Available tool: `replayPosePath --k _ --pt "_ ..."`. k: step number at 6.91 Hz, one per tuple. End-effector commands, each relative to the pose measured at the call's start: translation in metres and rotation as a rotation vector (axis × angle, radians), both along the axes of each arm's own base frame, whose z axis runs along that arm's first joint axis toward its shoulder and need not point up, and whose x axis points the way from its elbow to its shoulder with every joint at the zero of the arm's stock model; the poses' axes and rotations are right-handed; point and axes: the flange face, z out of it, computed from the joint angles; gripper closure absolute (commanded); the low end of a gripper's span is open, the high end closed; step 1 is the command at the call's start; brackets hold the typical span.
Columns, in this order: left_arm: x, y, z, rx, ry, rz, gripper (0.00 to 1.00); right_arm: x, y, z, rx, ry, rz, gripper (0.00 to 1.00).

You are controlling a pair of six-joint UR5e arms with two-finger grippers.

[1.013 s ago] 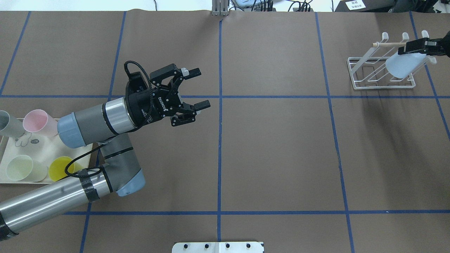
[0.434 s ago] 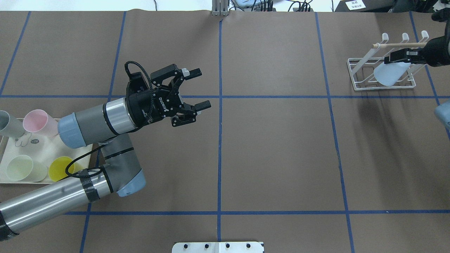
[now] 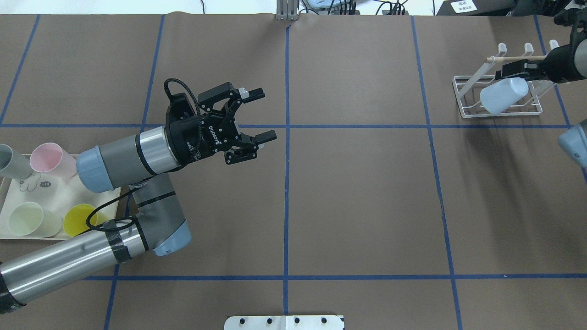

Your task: Transfer IKEA cup to right arm and place on rack

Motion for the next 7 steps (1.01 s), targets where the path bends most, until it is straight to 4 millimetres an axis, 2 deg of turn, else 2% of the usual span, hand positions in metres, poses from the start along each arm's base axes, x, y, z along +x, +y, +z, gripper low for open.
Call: replayPosePath --k 1,2,3,4,5,7 --pt "-0.008 -0.021 0.001 0.045 -0.123 -0.122 0.01 0.003 0.005 -0.01 0.01 -0.02 -0.007 0.0" --pt "-0.024 -0.039 0.037 0.081 -0.291 -0.241 0.01 0.009 0.007 -0.018 0.011 -0.04 -0.009 0.0" --pt "-0.041 -0.058 0.043 0.15 -0.423 -0.301 0.01 0.025 0.005 -0.02 0.009 -0.055 -0.002 0.0" --pt "-0.079 -0.093 0.031 0.141 -0.525 -0.319 0.01 0.035 0.008 -0.022 0.006 -0.072 -0.007 0.0" --pt "-0.127 -0.125 0.023 0.157 -0.631 -0.339 0.01 0.039 0.016 -0.019 0.005 -0.071 -0.002 0.0" --pt "-0.219 -0.185 0.042 0.282 -0.965 -0.36 0.01 0.043 0.028 -0.008 -0.011 -0.062 0.003 0.0"
